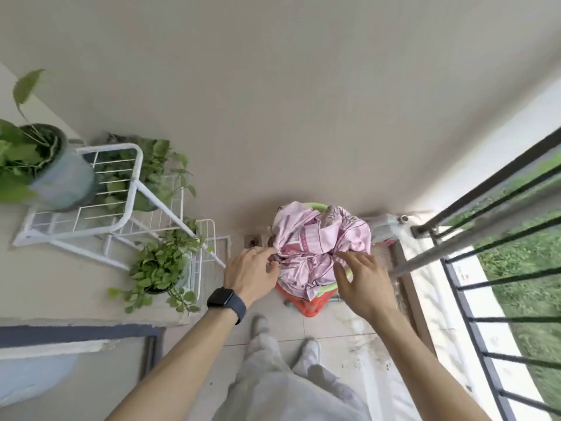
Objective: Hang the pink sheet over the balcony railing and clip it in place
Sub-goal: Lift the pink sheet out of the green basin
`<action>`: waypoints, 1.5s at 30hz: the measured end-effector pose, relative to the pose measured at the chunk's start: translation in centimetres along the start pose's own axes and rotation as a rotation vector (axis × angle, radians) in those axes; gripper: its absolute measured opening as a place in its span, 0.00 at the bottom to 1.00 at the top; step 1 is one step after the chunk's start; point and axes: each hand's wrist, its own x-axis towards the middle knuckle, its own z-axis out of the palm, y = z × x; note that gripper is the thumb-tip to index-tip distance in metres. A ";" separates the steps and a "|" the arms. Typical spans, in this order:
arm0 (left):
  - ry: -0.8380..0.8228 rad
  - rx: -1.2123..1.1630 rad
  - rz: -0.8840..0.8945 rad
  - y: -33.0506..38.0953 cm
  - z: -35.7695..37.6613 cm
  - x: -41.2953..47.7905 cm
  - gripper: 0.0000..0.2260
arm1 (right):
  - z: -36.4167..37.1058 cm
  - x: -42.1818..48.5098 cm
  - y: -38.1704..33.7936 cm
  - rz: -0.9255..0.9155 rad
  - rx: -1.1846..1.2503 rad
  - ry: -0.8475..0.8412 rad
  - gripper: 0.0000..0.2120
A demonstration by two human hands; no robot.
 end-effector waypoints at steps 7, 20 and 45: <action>-0.292 0.040 0.061 -2.0 5.0 8.2 0.17 | 6.6 5.2 0.1 0.187 -0.017 -0.224 0.15; -0.432 0.127 0.166 -5.2 16.0 23.0 0.19 | 19.1 15.5 5.5 0.398 0.016 -0.400 0.21; -0.392 -0.575 -0.206 -5.2 9.3 22.2 0.11 | 15.6 14.4 2.3 0.499 0.279 -0.120 0.08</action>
